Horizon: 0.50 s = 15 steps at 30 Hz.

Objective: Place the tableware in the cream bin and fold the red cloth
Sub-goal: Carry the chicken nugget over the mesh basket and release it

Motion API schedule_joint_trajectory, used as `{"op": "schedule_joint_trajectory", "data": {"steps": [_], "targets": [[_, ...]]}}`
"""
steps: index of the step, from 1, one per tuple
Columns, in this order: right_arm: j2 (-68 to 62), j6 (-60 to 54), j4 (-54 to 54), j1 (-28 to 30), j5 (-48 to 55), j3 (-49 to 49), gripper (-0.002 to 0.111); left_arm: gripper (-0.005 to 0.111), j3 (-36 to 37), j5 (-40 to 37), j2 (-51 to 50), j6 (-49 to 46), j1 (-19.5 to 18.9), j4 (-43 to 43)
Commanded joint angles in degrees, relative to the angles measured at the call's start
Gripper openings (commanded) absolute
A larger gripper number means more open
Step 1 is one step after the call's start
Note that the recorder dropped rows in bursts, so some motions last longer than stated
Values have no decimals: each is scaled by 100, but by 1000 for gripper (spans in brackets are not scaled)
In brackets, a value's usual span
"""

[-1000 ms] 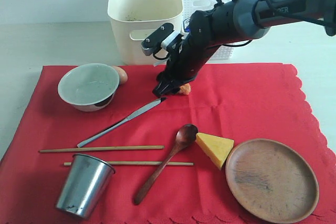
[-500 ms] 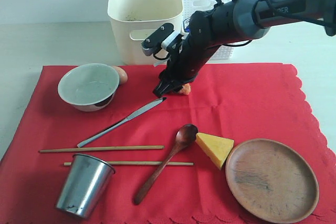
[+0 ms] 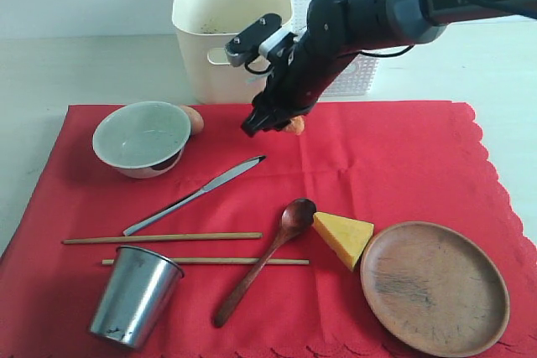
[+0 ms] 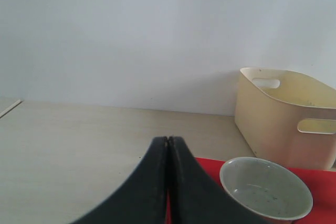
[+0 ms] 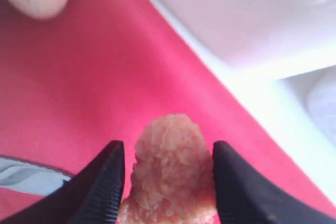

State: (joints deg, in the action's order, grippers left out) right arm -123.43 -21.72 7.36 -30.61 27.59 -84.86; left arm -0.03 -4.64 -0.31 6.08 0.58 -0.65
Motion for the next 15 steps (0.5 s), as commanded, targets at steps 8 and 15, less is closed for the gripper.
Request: {"op": "schedule_joint_trajectory", "data": {"steps": [8, 15], "targets": [[895, 187, -27, 14, -428, -24, 0, 2, 3, 5, 31, 21, 1, 16], [1056, 198, -27, 149, -1086, -24, 0, 2, 3, 5, 31, 10, 1, 16]]}}
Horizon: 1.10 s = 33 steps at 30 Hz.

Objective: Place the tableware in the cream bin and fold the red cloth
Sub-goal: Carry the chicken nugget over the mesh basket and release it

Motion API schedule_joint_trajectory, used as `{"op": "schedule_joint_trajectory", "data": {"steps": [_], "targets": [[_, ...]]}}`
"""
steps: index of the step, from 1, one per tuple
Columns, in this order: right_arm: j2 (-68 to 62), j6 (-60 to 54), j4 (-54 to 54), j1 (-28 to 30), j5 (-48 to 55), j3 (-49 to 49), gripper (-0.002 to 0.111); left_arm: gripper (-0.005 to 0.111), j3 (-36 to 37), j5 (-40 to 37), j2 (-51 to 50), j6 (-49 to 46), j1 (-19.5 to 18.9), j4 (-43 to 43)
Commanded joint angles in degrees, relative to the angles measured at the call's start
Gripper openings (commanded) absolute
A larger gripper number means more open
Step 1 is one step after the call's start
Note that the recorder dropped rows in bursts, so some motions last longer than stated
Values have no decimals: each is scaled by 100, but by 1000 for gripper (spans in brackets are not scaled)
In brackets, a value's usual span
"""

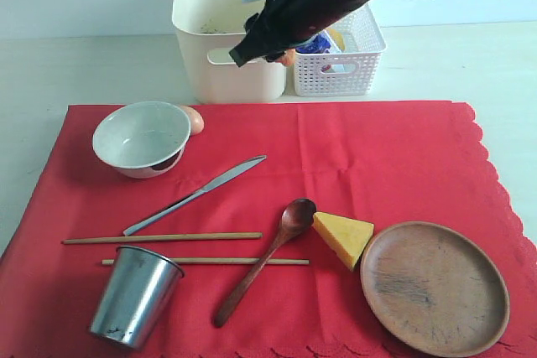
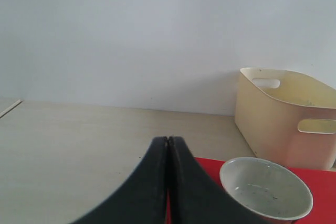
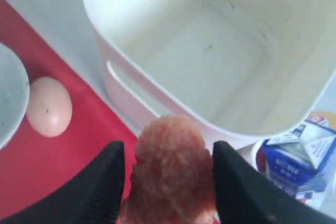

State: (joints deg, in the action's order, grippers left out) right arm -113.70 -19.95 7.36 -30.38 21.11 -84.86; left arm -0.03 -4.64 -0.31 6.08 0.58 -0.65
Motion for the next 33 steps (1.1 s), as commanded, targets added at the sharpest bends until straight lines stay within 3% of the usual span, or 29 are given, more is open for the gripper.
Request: {"op": "schedule_joint_trajectory", "data": {"steps": [1, 19, 33], "targets": [[83, 33, -27, 153, -514, -24, 0, 2, 3, 5, 31, 10, 1, 16], [-621, 257, 13, 1012, -2329, -24, 0, 2, 3, 5, 31, 10, 1, 16], [-1214, 205, 578, 1052, -3202, -24, 0, 2, 3, 5, 31, 10, 1, 16]]}}
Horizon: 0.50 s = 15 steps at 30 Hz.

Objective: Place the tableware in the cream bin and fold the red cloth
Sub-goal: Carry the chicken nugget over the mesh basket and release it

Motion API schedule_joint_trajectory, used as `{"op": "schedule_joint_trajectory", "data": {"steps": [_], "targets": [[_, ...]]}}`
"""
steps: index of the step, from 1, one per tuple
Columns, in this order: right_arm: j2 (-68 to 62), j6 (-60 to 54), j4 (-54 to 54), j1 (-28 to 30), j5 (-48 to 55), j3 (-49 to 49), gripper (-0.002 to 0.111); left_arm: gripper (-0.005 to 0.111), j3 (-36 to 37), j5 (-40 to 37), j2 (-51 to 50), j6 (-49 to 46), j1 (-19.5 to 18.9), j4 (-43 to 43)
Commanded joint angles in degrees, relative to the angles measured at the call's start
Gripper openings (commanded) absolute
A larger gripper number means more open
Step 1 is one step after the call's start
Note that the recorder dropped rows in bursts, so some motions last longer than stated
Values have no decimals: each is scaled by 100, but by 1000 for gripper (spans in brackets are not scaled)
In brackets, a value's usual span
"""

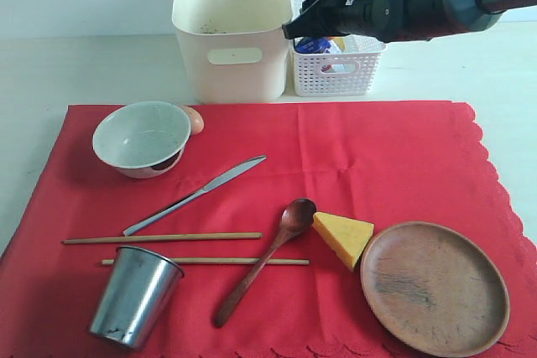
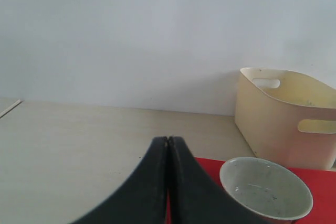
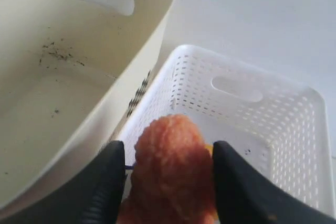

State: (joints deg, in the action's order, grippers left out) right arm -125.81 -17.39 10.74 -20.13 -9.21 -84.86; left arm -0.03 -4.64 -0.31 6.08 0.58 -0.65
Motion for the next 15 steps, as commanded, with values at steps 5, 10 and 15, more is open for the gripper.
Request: {"op": "schedule_joint_trajectory", "data": {"steps": [5, 10, 15], "targets": [[-3, -51, 240, 27, -147, -24, 3, 2, 3, 5, 31, 10, 1, 16], [-3, -51, 240, 27, -100, -24, 22, 2, 3, 5, 31, 10, 1, 16], [-3, -51, 240, 27, -43, -24, 50, 2, 3, 5, 31, 10, 1, 16]]}}
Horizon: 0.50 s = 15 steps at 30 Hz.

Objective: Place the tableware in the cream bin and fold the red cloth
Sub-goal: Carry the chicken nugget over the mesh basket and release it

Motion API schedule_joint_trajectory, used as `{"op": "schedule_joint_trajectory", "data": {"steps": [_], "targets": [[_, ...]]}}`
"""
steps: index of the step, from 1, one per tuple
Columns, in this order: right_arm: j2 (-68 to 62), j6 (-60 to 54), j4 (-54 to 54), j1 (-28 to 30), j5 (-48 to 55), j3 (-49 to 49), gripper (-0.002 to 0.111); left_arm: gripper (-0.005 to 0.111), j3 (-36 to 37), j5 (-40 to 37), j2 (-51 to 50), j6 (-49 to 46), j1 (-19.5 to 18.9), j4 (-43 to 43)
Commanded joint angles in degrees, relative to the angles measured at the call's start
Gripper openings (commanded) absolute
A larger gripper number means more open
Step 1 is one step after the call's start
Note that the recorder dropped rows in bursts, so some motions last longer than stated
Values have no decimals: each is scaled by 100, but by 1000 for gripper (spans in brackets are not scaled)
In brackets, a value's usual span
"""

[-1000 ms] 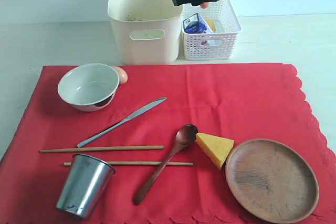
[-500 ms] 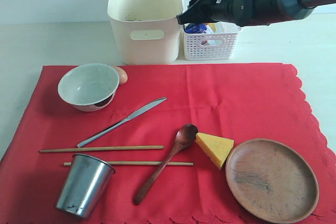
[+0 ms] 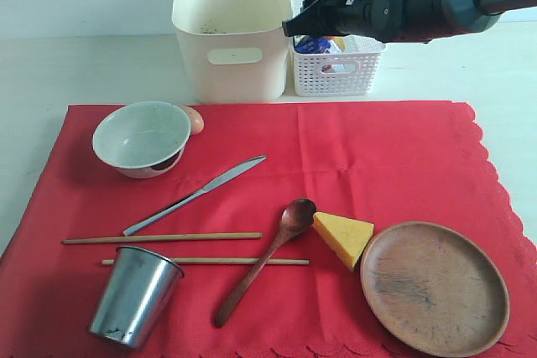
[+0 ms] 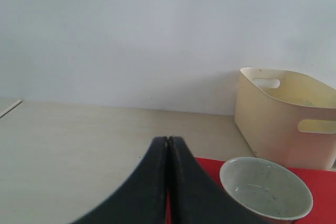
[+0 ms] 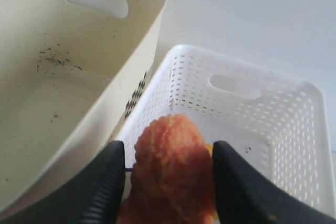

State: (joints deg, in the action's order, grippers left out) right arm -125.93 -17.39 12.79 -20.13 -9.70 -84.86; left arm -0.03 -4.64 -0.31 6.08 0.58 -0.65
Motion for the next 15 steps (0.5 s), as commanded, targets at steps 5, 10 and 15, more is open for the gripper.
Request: {"op": "schedule_joint_trajectory", "data": {"steps": [5, 10, 15], "targets": [[9, -51, 137, 27, 15, -24, 68, 2, 3, 5, 31, 10, 1, 16], [56, -40, 167, 27, 177, -24, 74, 2, 3, 5, 31, 10, 1, 16], [321, -51, 161, 27, 742, -24, 74, 2, 3, 5, 31, 10, 1, 16]]}}
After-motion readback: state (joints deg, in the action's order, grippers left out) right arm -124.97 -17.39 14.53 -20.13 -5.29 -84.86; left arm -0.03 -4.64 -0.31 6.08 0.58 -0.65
